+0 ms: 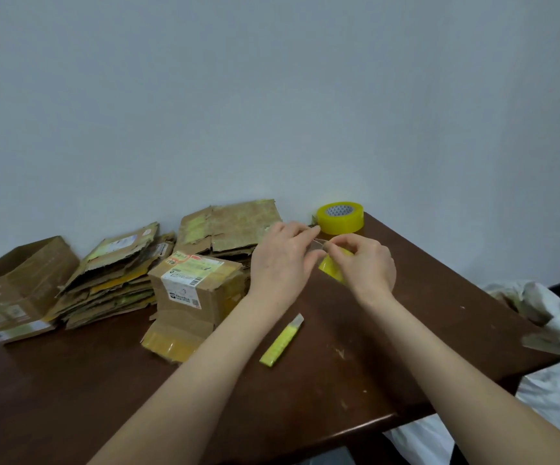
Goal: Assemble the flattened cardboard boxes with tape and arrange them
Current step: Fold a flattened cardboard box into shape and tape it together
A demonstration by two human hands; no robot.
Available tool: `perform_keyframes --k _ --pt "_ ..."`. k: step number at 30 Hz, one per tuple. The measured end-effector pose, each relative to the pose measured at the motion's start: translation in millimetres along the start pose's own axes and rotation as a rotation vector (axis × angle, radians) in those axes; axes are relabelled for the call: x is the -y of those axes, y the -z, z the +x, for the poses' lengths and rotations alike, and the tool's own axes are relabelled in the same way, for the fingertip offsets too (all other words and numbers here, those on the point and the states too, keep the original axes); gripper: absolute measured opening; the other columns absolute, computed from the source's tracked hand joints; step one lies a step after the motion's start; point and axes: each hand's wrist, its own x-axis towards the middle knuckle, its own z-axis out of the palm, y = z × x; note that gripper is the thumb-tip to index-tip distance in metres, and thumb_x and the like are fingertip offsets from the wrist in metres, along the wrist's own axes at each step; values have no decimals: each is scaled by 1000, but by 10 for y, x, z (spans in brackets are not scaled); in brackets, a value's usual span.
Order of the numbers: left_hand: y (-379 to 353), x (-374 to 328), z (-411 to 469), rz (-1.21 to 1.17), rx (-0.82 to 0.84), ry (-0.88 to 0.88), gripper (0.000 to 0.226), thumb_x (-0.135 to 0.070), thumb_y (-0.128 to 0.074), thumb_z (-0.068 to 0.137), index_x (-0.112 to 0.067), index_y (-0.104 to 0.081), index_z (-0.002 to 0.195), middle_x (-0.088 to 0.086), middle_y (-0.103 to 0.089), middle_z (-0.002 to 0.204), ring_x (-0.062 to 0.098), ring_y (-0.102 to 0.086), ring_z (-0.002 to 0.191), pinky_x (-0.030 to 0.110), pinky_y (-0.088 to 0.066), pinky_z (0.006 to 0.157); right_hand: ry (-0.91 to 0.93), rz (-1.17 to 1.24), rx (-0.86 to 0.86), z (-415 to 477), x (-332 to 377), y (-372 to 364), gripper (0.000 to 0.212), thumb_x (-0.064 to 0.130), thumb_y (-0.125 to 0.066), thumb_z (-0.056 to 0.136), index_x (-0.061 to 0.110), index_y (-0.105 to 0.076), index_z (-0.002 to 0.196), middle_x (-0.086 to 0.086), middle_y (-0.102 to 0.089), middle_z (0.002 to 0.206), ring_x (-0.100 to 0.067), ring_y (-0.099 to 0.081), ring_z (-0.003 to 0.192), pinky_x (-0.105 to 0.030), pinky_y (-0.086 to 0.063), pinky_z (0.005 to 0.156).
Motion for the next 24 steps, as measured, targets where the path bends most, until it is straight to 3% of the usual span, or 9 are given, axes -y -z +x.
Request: perform_keyframes --k 3,7,9,12,16,19,21,23,24 --pt "-74 -67 126 -27 206 88 29 -34 -67 84 -24 -72 110 -4 -68 103 21 -53 100 33 -44 77 63 -5 30 7 -17 79 20 47 -59 88 35 -73 94 0 -72 92 -24 -63 93 -29 -42 69" --pt "-158 -124 176 -254 262 273 16 -28 -67 85 -20 -77 95 0 -72 91 19 -61 91 33 -46 81 105 39 82 40 -94 153 19 44 -57 90 34 -71 96 4 -71 94 -21 -62 95 -32 -44 73" --pt "-187 -157 194 -315 245 356 13 -23 -67 85 -17 -78 87 0 -73 83 18 -63 83 31 -47 77 61 133 117 61 -124 167 25 46 -62 86 34 -65 107 5 -69 91 -19 -62 95 -33 -46 79" --pt "-213 -125 211 -393 255 490 13 -22 -66 86 -16 -78 85 -1 -70 73 11 -57 66 25 -39 63 1 354 252 115 -198 214 53 38 -73 80 28 -49 127 9 -63 69 -7 -61 82 -28 -45 79" --pt "-196 -67 244 -494 349 535 15 -25 -67 86 -16 -78 82 3 -72 76 9 -55 62 29 -45 66 30 319 358 186 -273 213 14 25 -70 84 27 -70 98 2 -65 66 -5 -59 72 -28 -48 76" --pt "-198 -31 269 -552 394 610 20 -27 -67 87 -19 -74 71 17 -72 82 14 -52 54 32 -49 64 34 387 295 191 -255 181 13 18 -66 84 31 -69 82 -8 -63 67 -10 -56 69 -33 -49 76" --pt "-179 -19 273 -610 395 651 11 -26 -66 88 -19 -74 84 16 -72 82 16 -55 57 39 -57 71 88 356 276 183 -248 177 13 18 -64 85 30 -69 84 0 -54 61 -8 -51 63 -28 -44 70" --pt "-178 23 281 -705 372 701 33 -19 -66 88 -16 -60 120 8 -71 73 16 -53 54 35 -54 69 130 301 255 171 -255 167 12 19 -64 85 30 -68 87 3 -53 63 -9 -50 64 -29 -42 67" --pt "-171 38 281 -726 362 702 42 -15 -65 88 -19 -51 128 8 -70 70 16 -51 52 33 -50 65 139 290 248 158 -259 158 12 20 -63 85 31 -67 87 4 -52 64 -9 -50 65 -30 -43 67"
